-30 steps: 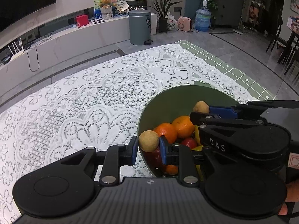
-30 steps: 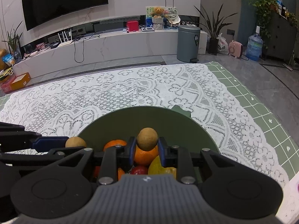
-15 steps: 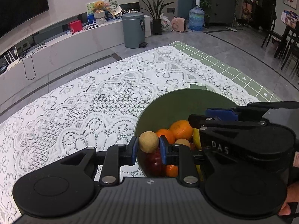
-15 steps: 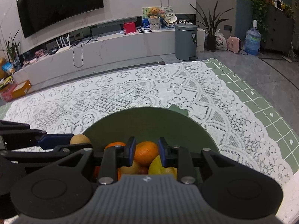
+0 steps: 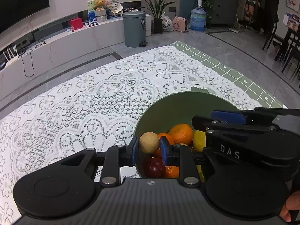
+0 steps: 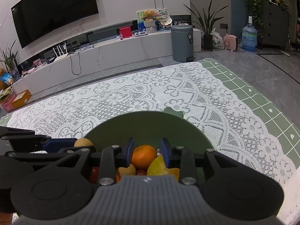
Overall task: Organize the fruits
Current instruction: 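Lower the kiwis into the colander and open both grippers, then withdraw both grippers from the colander toward the two red tomatoes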
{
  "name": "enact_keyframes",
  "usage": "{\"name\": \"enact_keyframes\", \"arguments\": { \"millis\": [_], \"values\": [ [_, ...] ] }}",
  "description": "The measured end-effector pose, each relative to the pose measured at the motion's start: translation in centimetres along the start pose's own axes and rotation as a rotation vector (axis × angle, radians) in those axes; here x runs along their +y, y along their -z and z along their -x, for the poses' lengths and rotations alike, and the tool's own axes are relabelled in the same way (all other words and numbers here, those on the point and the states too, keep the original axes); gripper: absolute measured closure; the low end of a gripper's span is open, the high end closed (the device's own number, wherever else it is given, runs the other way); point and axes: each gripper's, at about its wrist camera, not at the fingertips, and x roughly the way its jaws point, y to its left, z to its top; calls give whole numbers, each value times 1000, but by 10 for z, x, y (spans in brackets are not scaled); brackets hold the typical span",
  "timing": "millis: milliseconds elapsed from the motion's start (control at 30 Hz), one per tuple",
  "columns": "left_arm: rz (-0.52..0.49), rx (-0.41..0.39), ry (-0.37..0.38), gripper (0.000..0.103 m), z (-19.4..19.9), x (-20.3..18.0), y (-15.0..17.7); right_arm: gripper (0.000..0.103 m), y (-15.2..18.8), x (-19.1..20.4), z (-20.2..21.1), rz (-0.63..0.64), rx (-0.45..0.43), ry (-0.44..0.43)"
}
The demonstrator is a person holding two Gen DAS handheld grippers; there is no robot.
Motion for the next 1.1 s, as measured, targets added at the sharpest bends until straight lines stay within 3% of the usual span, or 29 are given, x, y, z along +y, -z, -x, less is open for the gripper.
{"name": "enact_keyframes", "arguments": {
  "millis": [333,533,667,1100],
  "values": [
    [39,-26,-16,57,13,7,2,67,1,1,4,7,-25,1],
    [67,-44,-37,57,29,12,8,61,2,10,10,51,-50,-6],
    [102,-48,-74,55,43,20,15,51,6,20,17,110,-89,-5],
    [183,-71,-144,54,88,46,56,47,25,49,58,197,-220,-33]
  ]
}}
